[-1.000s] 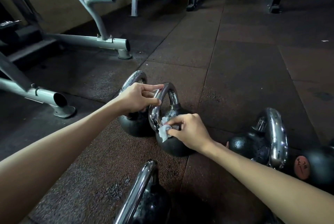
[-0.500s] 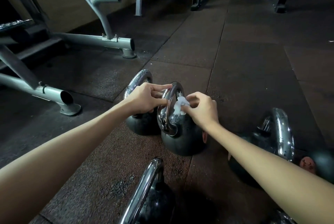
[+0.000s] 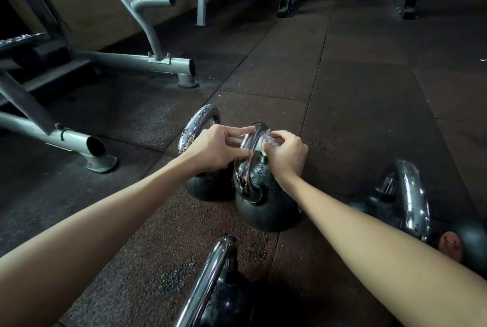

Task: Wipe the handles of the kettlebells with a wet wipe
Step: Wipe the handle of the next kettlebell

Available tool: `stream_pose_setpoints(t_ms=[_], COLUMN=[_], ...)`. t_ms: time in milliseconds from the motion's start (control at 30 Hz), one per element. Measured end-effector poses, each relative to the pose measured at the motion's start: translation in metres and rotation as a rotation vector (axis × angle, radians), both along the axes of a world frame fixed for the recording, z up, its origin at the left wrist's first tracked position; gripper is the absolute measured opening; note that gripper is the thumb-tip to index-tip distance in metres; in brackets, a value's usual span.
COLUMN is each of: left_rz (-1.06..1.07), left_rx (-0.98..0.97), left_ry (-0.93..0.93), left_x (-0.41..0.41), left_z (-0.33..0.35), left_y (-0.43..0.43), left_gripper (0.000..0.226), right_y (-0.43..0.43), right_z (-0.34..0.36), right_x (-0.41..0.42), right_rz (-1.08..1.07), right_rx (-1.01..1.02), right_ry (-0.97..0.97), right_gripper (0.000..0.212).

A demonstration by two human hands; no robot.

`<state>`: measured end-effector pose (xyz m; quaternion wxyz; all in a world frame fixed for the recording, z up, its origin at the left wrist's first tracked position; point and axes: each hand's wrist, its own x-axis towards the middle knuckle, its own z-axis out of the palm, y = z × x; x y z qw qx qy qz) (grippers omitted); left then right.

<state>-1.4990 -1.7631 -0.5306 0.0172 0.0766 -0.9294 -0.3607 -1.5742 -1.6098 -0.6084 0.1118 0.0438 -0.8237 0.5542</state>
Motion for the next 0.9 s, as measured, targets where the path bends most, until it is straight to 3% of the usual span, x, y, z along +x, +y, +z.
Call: stream_pose_setpoints(t_ms=[367, 633, 800, 900], left_rz=[0.031, 0.034, 0.032, 0.031], left_rx=[-0.030, -0.047, -0.088, -0.112], left_ry=[0.002, 0.019, 0.033, 0.038], left_x=[0.005, 0.007, 0.002, -0.001], left_z=[0.001, -0.006, -0.005, -0.002], left_y=[-0.004, -0.006, 0.002, 0.004], left_gripper=[0.058, 0.059, 0.057, 0.057], right_y=[-0.010, -0.013, -0.002, 0.004], right_z=[0.011, 0.004, 0.011, 0.010], right_x=[-0.001, 0.011, -0.001, 0.009], right_rz=[0.006, 0.061, 0.070, 0.187], right_rx=[-0.059, -0.145, -0.208, -0.257], right_ry=[-0.079, -0.056, -0.117, -0.218], right_gripper=[0.012, 0.013, 0.012, 0.013])
